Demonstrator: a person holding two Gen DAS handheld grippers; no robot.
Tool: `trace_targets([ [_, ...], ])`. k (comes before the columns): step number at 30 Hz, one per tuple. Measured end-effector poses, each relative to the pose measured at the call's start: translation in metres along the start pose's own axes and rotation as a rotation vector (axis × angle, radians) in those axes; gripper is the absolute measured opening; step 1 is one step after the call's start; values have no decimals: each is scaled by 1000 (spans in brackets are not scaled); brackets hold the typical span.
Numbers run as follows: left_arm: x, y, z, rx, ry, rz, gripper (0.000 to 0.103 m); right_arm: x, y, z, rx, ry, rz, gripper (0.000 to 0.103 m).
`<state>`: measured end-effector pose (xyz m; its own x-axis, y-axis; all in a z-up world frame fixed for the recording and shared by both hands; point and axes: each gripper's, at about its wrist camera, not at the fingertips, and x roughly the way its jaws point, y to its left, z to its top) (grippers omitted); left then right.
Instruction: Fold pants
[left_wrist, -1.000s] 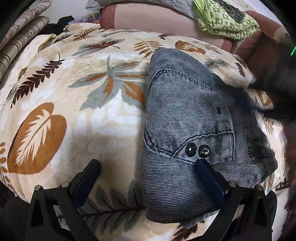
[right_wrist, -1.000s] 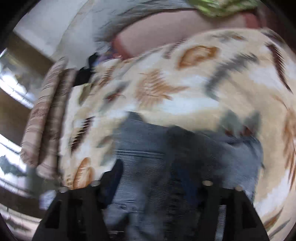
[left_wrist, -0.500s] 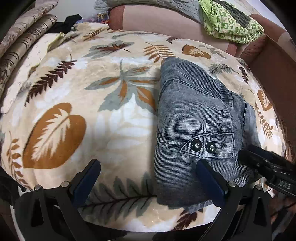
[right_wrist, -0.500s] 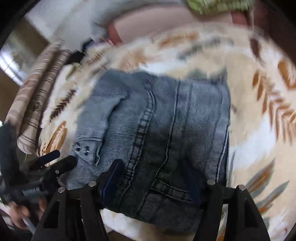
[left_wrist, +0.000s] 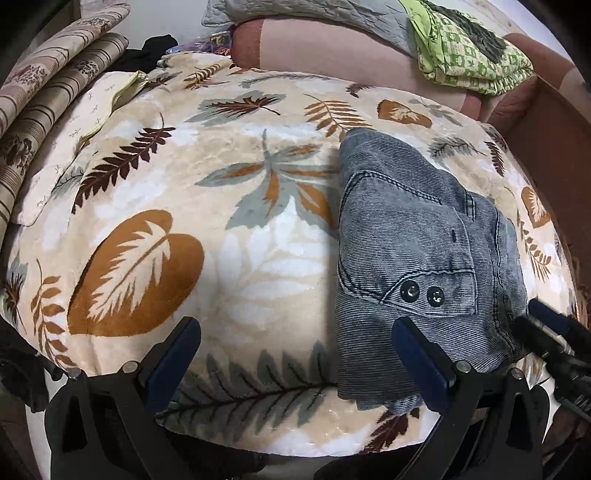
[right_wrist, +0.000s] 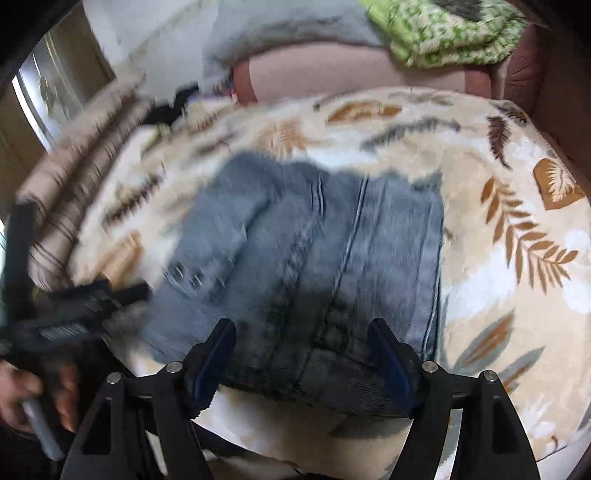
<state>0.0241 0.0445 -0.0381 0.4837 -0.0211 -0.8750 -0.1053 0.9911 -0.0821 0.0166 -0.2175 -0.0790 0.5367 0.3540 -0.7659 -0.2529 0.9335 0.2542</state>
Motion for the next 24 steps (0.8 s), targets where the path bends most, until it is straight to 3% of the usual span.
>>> trace_targets([
  [1,1,1,0,-5,2,4,103,2,-4,-2,3,-10,-10,78],
  [3,2,1,1,-8,7,1,103,35,-16,-11,-1,134,-34,82],
  [5,1,0,0,4,2,2,103,25,-11,-10,-26,87,-40,82],
  [8,2,0,2,8,-3,22,103,8,-14,1,55,70,53,82],
  [12,5,1,4,7,1,26,103,-6,-41,13,189,48,112,82],
  [18,9,1,10,11,5,27,103,0,-91,9,345,72,119,82],
  [24,15,7,29,-21,27,-105,103,11,-122,4,460,122,234,82],
])
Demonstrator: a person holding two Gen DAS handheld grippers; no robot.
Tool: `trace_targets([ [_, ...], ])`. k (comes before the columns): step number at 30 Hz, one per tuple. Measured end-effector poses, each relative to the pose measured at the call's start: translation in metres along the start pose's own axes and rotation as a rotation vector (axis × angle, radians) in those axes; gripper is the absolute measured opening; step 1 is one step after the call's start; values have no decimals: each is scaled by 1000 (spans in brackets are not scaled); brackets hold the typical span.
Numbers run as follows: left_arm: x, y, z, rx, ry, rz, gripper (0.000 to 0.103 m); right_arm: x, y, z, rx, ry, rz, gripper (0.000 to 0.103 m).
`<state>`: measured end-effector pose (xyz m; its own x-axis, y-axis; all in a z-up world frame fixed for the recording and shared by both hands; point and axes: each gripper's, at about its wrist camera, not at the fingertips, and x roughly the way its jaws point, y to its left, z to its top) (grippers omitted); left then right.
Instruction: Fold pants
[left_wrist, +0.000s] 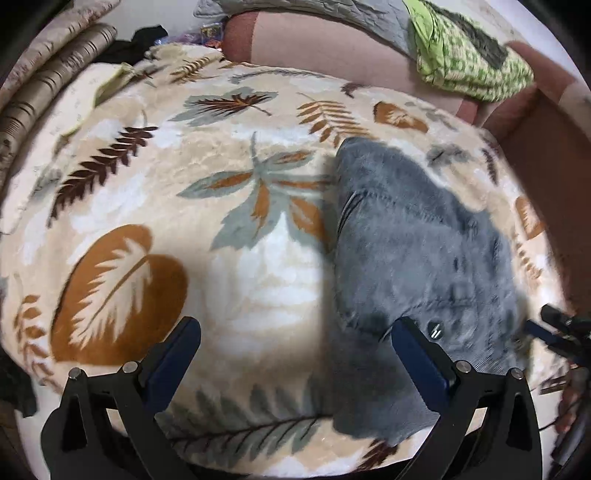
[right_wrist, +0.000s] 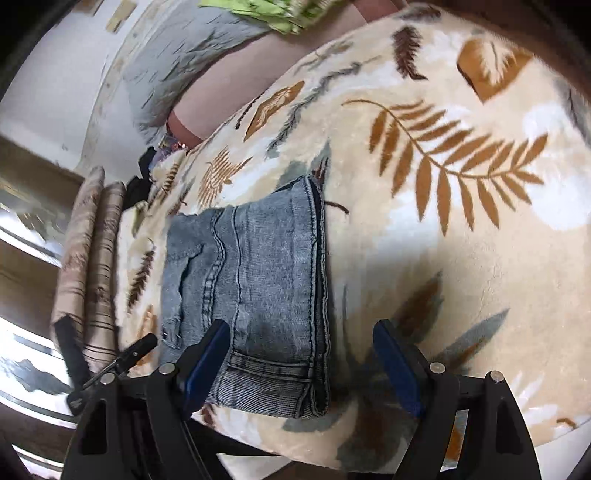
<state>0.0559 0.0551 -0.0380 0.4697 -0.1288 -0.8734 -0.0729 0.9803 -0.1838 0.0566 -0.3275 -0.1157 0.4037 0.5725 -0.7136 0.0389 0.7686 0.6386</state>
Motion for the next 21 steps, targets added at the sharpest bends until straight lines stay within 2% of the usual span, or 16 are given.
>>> trace_targets([
  [3,6,4,16,-41,6,-93,103,5,-4,12,30,28,60,82],
  [6,23,8,31,-107,57,-209,103,21,-8,28,66,60,83,82],
  [9,38,2,36,-122,95,-263,103,41,-7,32,90,116,140,82],
  [12,52,-6,36,-110,117,-238,103,54,-4,33,55,140,137,82],
  [14,52,-12,36,-86,96,-218,103,55,-8,35,86,133,156,82],
  [16,53,-16,37,-68,97,-215,103,55,-11,36,114,135,171,82],
  [21,57,-21,41,-56,95,-215,103,58,-4,36,82,144,145,85],
])
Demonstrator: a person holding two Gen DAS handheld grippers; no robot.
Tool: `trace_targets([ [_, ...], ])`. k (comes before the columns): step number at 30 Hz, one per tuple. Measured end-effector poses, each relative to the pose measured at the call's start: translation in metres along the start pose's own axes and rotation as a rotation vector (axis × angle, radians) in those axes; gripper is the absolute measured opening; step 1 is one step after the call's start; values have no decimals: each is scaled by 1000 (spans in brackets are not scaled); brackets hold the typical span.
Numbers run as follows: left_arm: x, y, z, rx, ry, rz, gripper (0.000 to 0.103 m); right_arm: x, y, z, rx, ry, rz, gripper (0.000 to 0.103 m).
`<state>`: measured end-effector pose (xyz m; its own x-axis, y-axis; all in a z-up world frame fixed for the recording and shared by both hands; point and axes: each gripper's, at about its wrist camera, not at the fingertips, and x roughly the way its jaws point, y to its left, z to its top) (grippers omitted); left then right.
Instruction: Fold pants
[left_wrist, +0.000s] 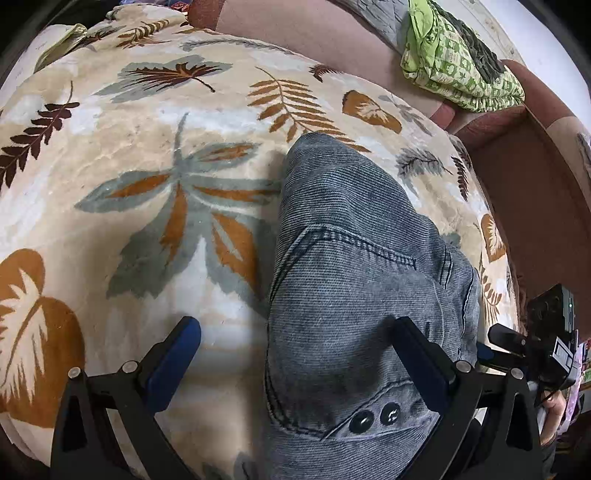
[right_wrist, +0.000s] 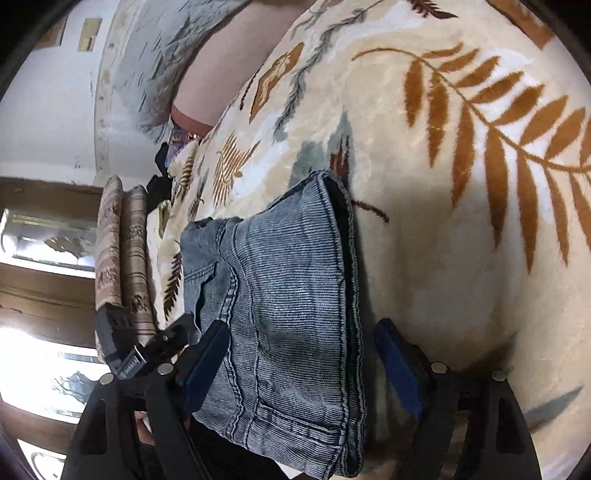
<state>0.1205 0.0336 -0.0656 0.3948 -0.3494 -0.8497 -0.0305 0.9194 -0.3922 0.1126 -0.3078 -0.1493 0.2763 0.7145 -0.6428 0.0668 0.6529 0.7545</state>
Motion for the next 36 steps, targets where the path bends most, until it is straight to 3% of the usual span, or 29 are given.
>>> trace_targets([
  [8,3,-8,-2,57,2,4,103,5,15,1,-22,11,4,88],
  [10,5,-15,-3,95,2,-1,98,9,21,-1,-69,11,-52,87],
  [12,8,-22,-6,145,11,7,75,17,17,0,-54,18,-67,85],
  [14,7,-24,-7,152,8,7,70,17,18,0,-52,5,-82,79],
  [16,8,-23,-6,148,7,8,62,18,24,-2,-97,-5,-164,49],
  [18,6,-24,-6,151,2,9,43,18,28,-6,-132,-12,-191,42],
  [21,-4,-30,-9,190,-19,21,24,13,38,-10,-167,-41,-211,31],
  [24,-20,-41,-9,236,-65,35,20,2,55,-12,-206,-77,-201,23],
  [28,-55,-50,0,273,-158,35,20,-13,86,-7,-257,-126,-162,21],
  [32,-90,-48,27,282,-267,52,20,-21,125,13,-318,-180,-118,21],
  [36,-96,-35,58,251,-301,73,20,-13,157,36,-368,-208,-99,21],
])
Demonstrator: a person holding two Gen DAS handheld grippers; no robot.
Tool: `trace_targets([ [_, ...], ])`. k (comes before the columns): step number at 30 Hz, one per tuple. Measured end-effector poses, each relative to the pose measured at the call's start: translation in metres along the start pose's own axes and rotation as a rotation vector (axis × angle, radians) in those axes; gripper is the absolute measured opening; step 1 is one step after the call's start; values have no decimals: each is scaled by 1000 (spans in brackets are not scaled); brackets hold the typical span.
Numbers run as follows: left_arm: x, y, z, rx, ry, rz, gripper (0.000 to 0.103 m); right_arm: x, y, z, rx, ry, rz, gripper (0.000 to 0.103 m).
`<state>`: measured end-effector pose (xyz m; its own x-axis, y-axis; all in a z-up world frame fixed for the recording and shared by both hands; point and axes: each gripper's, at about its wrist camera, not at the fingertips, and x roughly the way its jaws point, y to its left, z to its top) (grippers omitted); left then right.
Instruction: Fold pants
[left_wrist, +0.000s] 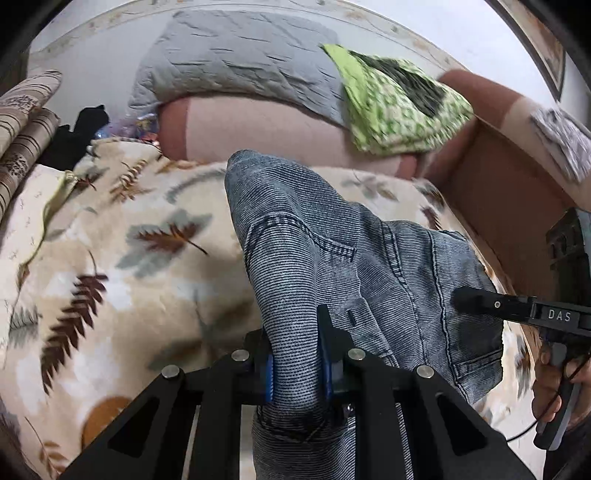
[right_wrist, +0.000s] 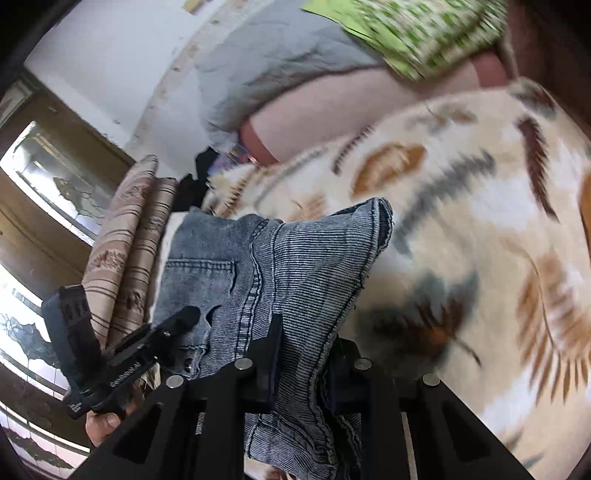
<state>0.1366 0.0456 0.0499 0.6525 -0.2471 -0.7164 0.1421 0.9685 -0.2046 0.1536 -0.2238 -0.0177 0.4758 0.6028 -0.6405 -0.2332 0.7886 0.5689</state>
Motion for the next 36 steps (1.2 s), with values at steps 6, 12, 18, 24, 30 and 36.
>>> trace_targets([
  [6,29,32,4,-32,36,32,20,54,-2,16,29,44,4,21],
  [12,96,57,-30,-69,226,158,73,119,-46,-9,88,198,-140,26],
  [18,54,62,-42,-121,151,197,78,79,-32,-12,-15,74,-250,47],
  [24,35,42,-59,-43,109,299,88,55,13,-35,-111,35,-77,61],
  [30,47,47,-74,-68,183,330,90,100,4,-59,-132,212,-171,61],
  [36,37,40,-68,-38,160,325,90,78,28,0,-132,71,-141,66],
])
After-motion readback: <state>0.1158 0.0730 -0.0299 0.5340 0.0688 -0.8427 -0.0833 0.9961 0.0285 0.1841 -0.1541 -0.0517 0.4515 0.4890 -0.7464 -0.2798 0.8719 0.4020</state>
